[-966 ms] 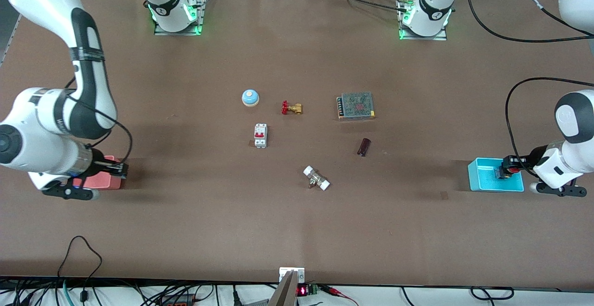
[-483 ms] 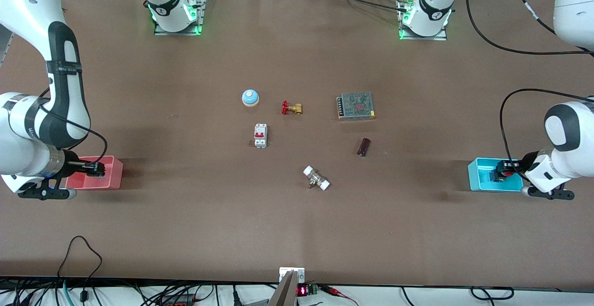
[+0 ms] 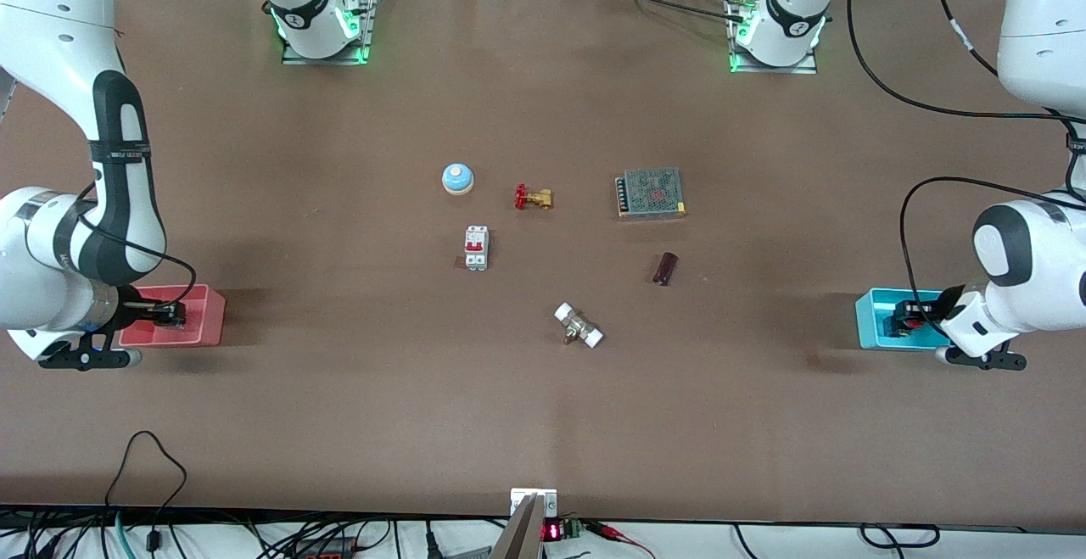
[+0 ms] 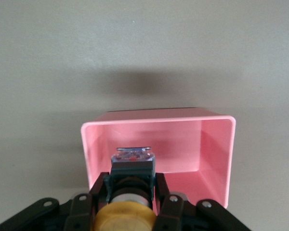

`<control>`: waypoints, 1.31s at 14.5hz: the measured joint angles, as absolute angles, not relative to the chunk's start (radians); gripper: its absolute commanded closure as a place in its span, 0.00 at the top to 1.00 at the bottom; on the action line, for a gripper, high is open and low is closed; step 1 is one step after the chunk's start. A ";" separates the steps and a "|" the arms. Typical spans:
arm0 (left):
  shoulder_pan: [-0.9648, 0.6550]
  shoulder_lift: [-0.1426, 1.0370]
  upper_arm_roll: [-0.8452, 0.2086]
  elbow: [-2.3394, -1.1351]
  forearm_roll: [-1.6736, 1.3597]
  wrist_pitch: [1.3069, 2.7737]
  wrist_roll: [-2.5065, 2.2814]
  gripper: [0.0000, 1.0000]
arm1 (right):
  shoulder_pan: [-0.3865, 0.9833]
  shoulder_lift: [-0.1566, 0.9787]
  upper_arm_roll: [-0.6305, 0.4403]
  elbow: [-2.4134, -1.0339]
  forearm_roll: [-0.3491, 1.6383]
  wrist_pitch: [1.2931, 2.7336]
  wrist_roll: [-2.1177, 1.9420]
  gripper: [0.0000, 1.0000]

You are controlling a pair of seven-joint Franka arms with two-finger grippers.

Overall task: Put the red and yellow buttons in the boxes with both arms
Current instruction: 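Lower the red button into the cyan box while the right lowers yellow, then open both grippers to release the buttons into the boxes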

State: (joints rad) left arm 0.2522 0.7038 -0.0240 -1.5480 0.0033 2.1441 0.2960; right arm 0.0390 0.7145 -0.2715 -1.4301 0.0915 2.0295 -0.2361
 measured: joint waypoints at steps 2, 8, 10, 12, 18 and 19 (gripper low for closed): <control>0.252 0.705 -0.025 -1.548 0.003 2.151 0.296 0.46 | 0.033 0.719 -0.271 -1.430 0.092 2.029 -0.244 0.33; 0.249 0.721 -0.027 -1.549 0.003 2.164 0.297 0.93 | 0.014 0.759 -0.271 -1.430 0.091 2.042 -0.258 0.34; 0.249 0.720 -0.027 -1.537 0.003 2.170 0.298 1.00 | 0.012 0.768 -0.271 -1.430 0.092 2.058 -0.263 0.34; 0.249 0.712 -0.027 -1.515 0.003 2.171 0.298 1.00 | 0.012 0.773 -0.271 -1.430 0.092 2.083 -0.264 0.34; 0.248 0.607 -0.035 -1.497 0.003 2.158 0.297 1.00 | 0.001 0.798 -0.271 -1.430 0.093 2.130 -0.289 0.34; 0.246 0.590 -0.039 -1.497 0.003 2.144 0.297 1.00 | 0.001 0.800 -0.270 -1.430 0.094 2.132 -0.289 0.34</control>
State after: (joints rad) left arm 0.2458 0.5900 -0.0391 -1.4973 0.0033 2.1444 0.2971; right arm 0.0013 0.8002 -0.2700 -1.4301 0.0943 2.1323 -0.2889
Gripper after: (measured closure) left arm 0.000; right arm 0.564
